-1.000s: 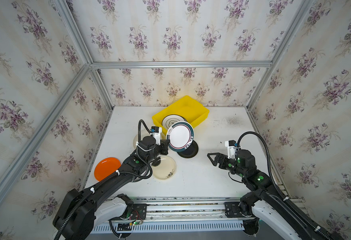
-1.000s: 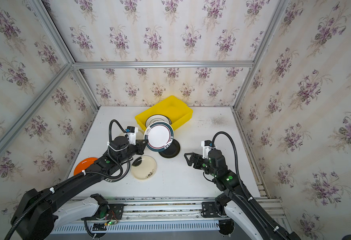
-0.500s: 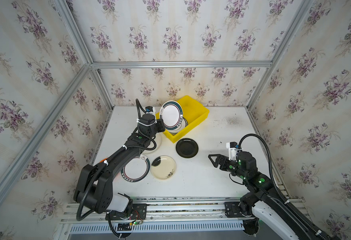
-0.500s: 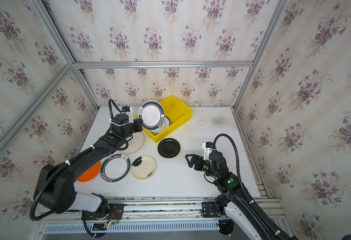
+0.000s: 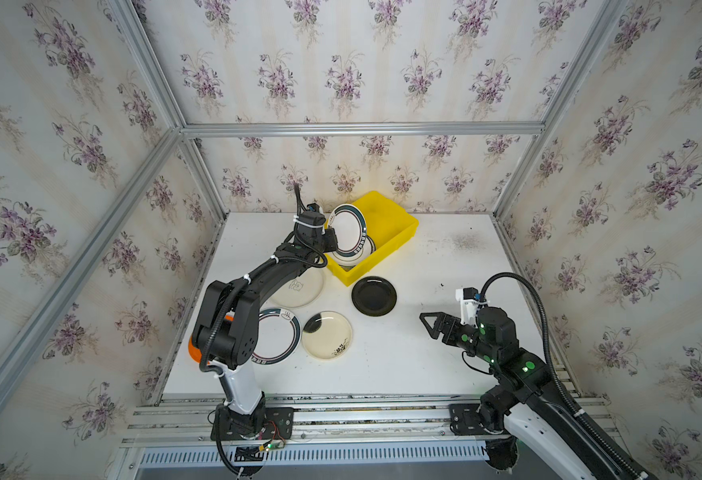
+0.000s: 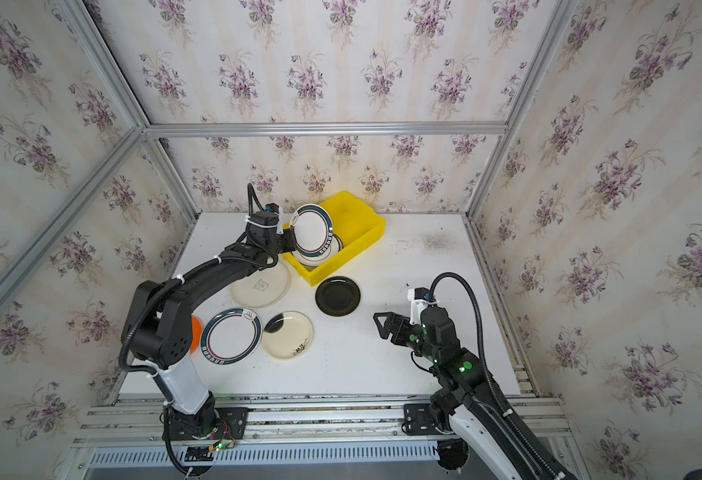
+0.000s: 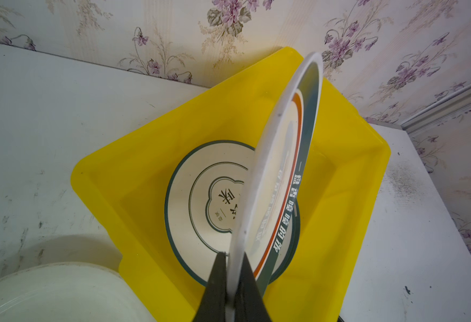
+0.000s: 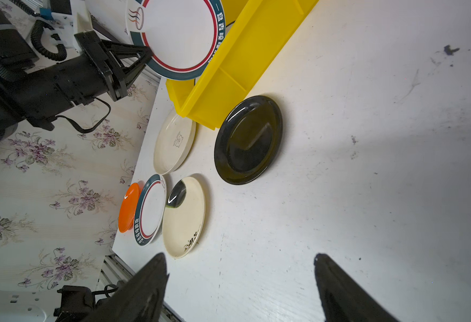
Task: Place the plates into the plastic bin on the countertop
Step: 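Carry the plate into the bin with the left gripper while the right arm draws back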
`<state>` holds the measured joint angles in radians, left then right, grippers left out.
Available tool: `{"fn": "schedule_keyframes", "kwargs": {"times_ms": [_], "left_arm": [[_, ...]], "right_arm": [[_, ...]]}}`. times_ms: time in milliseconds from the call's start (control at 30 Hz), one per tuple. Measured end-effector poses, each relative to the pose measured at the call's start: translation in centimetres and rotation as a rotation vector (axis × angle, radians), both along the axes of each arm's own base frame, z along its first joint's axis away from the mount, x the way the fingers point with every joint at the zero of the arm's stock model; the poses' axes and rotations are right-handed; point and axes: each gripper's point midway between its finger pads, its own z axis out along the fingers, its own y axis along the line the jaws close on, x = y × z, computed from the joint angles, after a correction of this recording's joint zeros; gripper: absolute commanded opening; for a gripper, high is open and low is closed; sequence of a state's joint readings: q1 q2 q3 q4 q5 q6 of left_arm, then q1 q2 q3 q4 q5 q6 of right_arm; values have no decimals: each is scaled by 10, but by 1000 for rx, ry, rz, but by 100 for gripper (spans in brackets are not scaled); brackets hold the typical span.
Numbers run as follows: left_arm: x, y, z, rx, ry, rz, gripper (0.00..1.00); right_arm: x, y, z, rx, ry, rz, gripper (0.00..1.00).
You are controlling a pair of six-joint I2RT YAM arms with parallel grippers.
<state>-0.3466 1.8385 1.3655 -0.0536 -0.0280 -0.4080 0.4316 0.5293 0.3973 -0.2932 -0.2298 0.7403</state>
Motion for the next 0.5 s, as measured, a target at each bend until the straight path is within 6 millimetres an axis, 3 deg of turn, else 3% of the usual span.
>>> {"fn": "schedule_keyframes", "kwargs": {"times_ms": [133, 233, 500], "left_arm": [[7, -2, -10, 23, 30, -8, 2], [8, -2, -14, 38, 43, -14, 16], [13, -2, -16, 57, 45, -16, 26]], "right_arm": [[0, 0, 0, -2, 1, -3, 85], [0, -1, -1, -4, 2, -6, 85], [2, -4, -3, -15, 9, -23, 85]]}}
